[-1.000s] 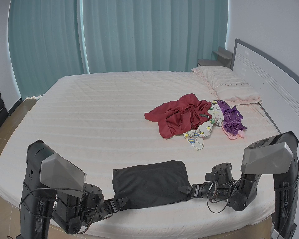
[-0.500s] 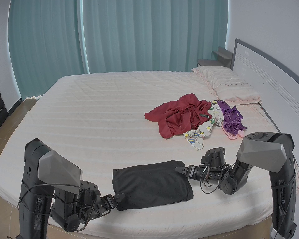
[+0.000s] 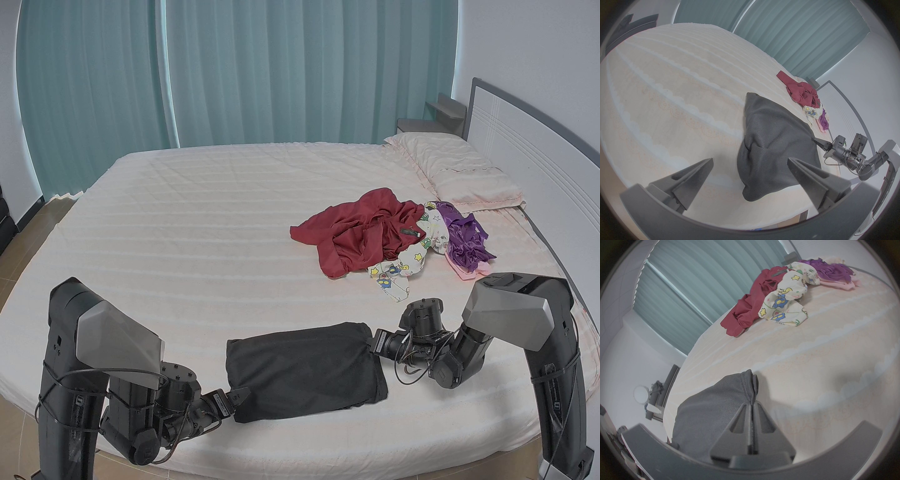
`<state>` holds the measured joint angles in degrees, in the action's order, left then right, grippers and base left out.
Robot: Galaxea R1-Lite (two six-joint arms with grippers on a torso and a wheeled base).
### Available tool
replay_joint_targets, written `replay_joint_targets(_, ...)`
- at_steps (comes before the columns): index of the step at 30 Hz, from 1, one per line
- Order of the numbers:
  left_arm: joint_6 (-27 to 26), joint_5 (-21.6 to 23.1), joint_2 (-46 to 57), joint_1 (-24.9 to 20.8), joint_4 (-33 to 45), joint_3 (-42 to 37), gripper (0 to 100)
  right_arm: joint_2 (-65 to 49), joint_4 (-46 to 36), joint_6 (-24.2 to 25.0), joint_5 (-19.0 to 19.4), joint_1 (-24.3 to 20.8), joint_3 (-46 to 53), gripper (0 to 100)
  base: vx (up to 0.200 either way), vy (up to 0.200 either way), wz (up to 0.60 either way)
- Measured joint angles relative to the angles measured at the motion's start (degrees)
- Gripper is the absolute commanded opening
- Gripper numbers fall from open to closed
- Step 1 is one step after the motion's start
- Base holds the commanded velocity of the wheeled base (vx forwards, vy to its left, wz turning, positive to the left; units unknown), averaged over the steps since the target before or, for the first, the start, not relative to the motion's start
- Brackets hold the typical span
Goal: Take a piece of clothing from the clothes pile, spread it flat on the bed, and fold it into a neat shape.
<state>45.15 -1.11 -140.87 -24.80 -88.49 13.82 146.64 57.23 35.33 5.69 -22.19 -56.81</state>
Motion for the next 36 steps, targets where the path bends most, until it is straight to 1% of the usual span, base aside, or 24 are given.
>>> replay_joint_targets(3,0.02,0.0,-0.02,-0.01,0.0,-0.02,100,0.39,0.38,2.5,-1.27,-0.07,-0.4,0,0.0,0.0,0.0)
replay_joint_targets(5,-0.02,-0.01,-0.02,-0.09,0.0,-0.05,100,0.61,1.41,3.18,-1.93,0.0,-0.66,0,0.0,0.0,0.0)
replay_joint_targets(16,-0.05,0.0,-0.02,-0.09,0.0,0.06,100,0.85,2.44,2.94,-3.27,0.04,-0.79,0,0.0,0.0,0.0)
replay_joint_targets(17,-0.02,0.0,-0.02,-0.09,0.0,0.1,100,0.85,2.43,2.94,-3.32,0.04,-0.79,100,0.0,0.0,0.0)
replay_joint_targets(23,0.0,0.0,-0.02,-0.09,-0.05,0.26,100,0.74,3.08,2.46,-3.29,0.04,0.04,100,0.0,0.0,0.0)
replay_joint_targets(27,0.09,-0.06,0.09,-0.09,-0.41,0.06,100,-0.17,6.21,1.84,-3.62,0.28,1.52,100,0.0,0.0,0.0)
replay_joint_targets(31,0.5,-0.17,0.57,-0.01,-0.44,-0.27,100,-1.52,7.01,1.65,-4.11,0.91,3.08,100,0.0,0.0,0.0)
replay_joint_targets(36,0.8,-0.44,4.0,0.74,-0.49,-0.66,100,-6.57,8.81,1.58,-4.77,2.62,8.58,100,0.0,0.0,0.0)
